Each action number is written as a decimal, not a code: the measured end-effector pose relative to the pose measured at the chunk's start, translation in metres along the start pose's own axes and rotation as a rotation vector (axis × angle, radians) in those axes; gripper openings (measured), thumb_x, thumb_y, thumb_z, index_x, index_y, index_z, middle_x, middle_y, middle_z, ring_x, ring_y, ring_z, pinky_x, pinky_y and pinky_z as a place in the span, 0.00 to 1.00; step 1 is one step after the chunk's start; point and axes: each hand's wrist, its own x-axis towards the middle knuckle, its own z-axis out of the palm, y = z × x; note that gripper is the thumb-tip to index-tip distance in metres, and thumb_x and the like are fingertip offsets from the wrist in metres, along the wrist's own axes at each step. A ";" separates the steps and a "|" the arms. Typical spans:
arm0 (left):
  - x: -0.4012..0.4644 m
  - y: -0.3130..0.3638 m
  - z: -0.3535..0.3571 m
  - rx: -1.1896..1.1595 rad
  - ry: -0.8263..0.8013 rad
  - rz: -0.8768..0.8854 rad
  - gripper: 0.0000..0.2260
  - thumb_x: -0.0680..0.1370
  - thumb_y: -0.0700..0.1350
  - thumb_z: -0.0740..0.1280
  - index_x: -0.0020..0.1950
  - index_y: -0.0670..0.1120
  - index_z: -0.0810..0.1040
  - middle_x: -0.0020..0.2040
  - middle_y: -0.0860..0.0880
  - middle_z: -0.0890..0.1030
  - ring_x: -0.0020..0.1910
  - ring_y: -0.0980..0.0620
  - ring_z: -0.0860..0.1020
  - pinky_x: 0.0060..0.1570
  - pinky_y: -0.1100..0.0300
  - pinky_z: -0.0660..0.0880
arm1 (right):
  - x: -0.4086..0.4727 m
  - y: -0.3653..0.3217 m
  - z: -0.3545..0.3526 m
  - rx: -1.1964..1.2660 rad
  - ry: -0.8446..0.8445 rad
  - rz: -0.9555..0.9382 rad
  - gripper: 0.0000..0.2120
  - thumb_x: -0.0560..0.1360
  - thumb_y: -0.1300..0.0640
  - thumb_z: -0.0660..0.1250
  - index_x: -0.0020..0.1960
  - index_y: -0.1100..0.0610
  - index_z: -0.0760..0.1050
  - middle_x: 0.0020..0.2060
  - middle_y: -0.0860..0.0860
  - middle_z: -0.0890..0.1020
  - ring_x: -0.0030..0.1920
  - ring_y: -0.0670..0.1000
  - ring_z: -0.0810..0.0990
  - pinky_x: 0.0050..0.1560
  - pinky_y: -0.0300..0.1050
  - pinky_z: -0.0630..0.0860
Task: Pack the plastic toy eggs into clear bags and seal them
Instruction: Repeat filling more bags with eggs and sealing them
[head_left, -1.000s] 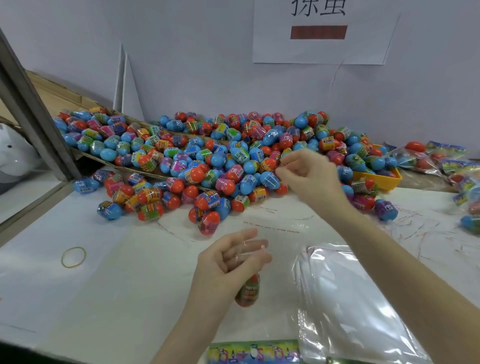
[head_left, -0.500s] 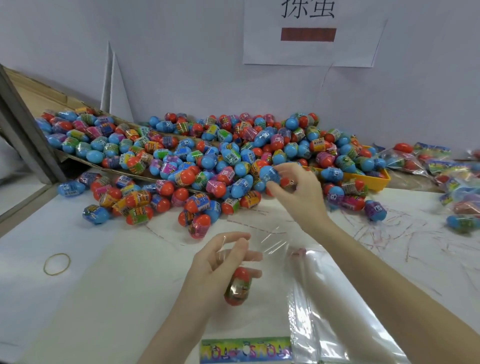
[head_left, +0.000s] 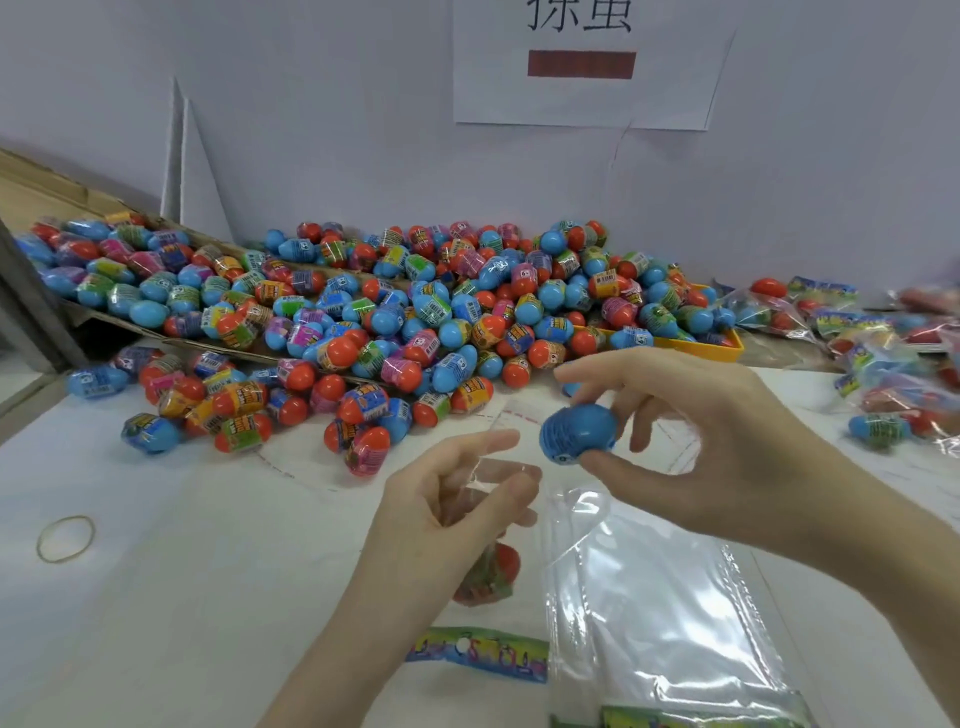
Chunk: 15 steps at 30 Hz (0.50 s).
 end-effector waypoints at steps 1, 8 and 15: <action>0.000 0.000 0.000 0.010 -0.005 0.004 0.18 0.61 0.49 0.68 0.50 0.49 0.78 0.42 0.50 0.84 0.34 0.54 0.82 0.36 0.68 0.77 | 0.001 0.000 -0.002 0.010 -0.049 0.022 0.22 0.68 0.61 0.73 0.59 0.49 0.71 0.45 0.45 0.80 0.41 0.44 0.75 0.39 0.36 0.75; -0.001 -0.004 -0.002 0.026 -0.013 0.022 0.17 0.63 0.56 0.65 0.49 0.53 0.79 0.42 0.54 0.85 0.38 0.58 0.82 0.35 0.68 0.77 | 0.012 -0.001 -0.001 -0.029 -0.364 0.050 0.16 0.73 0.57 0.68 0.52 0.39 0.70 0.45 0.34 0.73 0.50 0.34 0.68 0.48 0.24 0.63; 0.001 -0.013 -0.011 -0.016 -0.049 -0.039 0.16 0.70 0.54 0.60 0.53 0.52 0.79 0.45 0.54 0.84 0.43 0.57 0.82 0.39 0.68 0.77 | 0.020 -0.006 0.017 -0.111 -0.415 0.034 0.12 0.75 0.55 0.64 0.58 0.48 0.75 0.46 0.39 0.73 0.47 0.40 0.66 0.50 0.34 0.64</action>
